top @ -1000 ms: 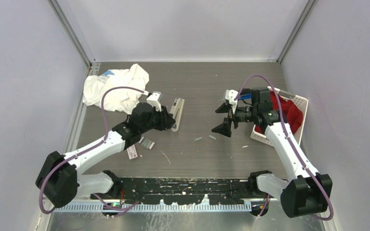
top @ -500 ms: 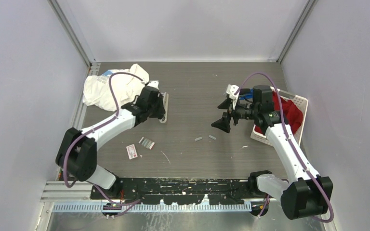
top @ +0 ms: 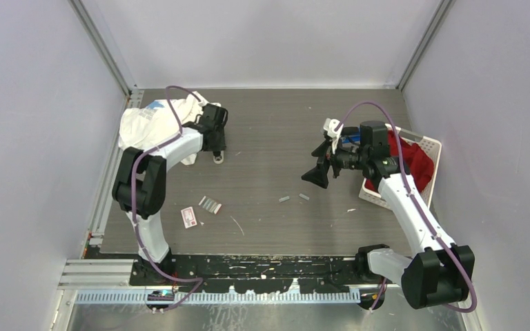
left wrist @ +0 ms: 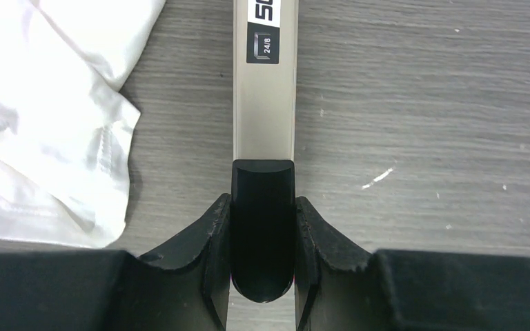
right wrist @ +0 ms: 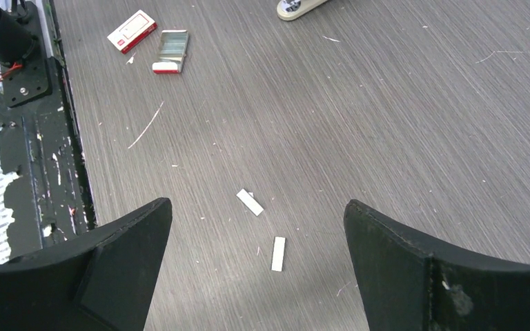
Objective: Unload the staples from the stapler
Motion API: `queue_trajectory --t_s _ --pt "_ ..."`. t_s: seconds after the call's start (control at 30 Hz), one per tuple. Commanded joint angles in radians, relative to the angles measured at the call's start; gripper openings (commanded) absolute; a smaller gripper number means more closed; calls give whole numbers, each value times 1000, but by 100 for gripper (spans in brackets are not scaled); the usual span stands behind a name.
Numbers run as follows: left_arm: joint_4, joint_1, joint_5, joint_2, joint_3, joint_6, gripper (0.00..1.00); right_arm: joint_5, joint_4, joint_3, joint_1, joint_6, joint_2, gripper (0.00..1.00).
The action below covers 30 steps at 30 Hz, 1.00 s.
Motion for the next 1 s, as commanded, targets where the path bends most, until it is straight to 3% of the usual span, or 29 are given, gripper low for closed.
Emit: queue_trajectory --t_s 0.0,0.07,0.13,0.23,0.43,0.57,0.77,0.87,0.97 --pt "10 16 -13 33 104 28 0 -11 41 11 -6 28 -5 99" --pt "12 20 -23 56 118 32 1 -12 44 11 -5 33 -7 99" --pt "0 26 -27 77 133 39 9 -10 47 10 -5 35 -7 99" --pt "-45 43 -3 102 164 38 36 -6 49 8 -5 40 -4 99" --pt "-40 48 13 29 107 20 74 -12 58 8 -5 58 11 99" --pt "-1 48 90 -125 1 -3 78 -7 59 9 -7 60 11 99" --pt "273 47 374 -507 -374 -68 78 13 68 17 -30 77 12 99" --pt "405 48 510 -695 -545 -120 79 73 97 20 -38 106 12 100" --pt "428 48 578 -827 -635 -130 81 190 188 14 -46 222 25 100"
